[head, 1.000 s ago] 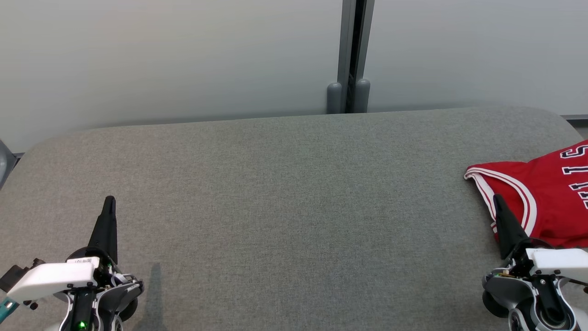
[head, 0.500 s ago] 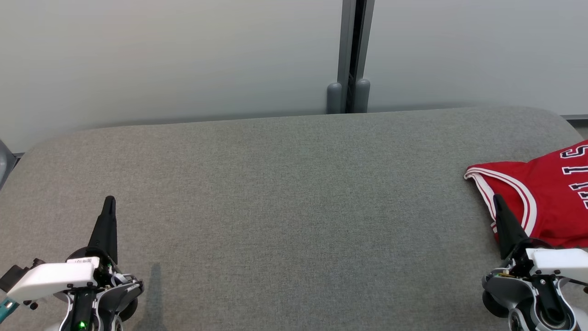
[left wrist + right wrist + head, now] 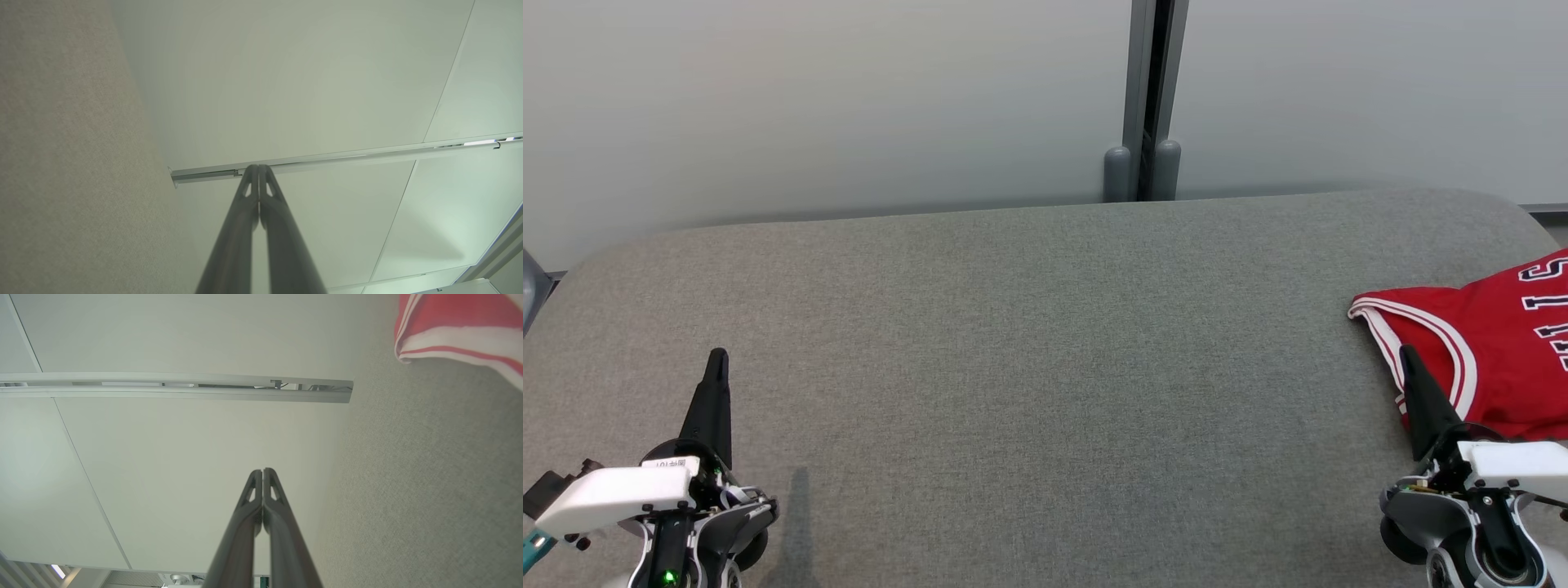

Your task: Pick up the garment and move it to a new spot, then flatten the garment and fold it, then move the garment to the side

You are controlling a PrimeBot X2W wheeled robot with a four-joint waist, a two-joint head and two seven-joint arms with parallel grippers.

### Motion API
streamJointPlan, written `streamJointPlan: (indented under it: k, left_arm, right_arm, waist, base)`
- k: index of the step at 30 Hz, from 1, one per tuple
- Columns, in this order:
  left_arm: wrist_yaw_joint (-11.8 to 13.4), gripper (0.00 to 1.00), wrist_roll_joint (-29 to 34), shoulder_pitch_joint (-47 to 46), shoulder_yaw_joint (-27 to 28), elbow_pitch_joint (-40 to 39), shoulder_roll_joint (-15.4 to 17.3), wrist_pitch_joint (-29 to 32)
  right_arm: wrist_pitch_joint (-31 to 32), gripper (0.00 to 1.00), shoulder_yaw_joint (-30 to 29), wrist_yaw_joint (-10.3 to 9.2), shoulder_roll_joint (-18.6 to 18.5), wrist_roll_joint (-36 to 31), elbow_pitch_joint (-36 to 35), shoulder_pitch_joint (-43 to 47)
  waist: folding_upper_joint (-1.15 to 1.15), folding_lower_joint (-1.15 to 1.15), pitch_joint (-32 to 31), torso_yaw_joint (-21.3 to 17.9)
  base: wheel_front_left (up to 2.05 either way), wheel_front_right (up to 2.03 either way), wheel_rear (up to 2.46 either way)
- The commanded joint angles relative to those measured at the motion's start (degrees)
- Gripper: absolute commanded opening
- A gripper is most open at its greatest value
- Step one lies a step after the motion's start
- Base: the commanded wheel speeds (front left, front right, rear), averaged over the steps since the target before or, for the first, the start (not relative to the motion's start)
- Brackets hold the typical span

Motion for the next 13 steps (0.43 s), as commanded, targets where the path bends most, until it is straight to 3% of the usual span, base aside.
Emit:
streamJointPlan:
  k: [1, 13]
  left_arm:
    - [-0.29, 0.00, 0.20, -1.07, 0.28, 0.03, 0.11, 0.11]
    - [-0.29, 0.00, 0.21, -1.07, 0.30, 0.03, 0.10, 0.13]
  right_arm:
    - [0.37, 0.00, -0.08, 0.02, -0.58, 0.10, -0.10, -0.17]
    - [0.37, 0.00, -0.08, 0.02, -0.58, 0.11, -0.10, -0.17]
  waist:
    - [0.00, 0.00, 0.00, 0.00]
    - [0.00, 0.00, 0.00, 0.00]
  base:
    - [0.00, 0.00, 0.00]
    - [0.00, 0.00, 0.00]
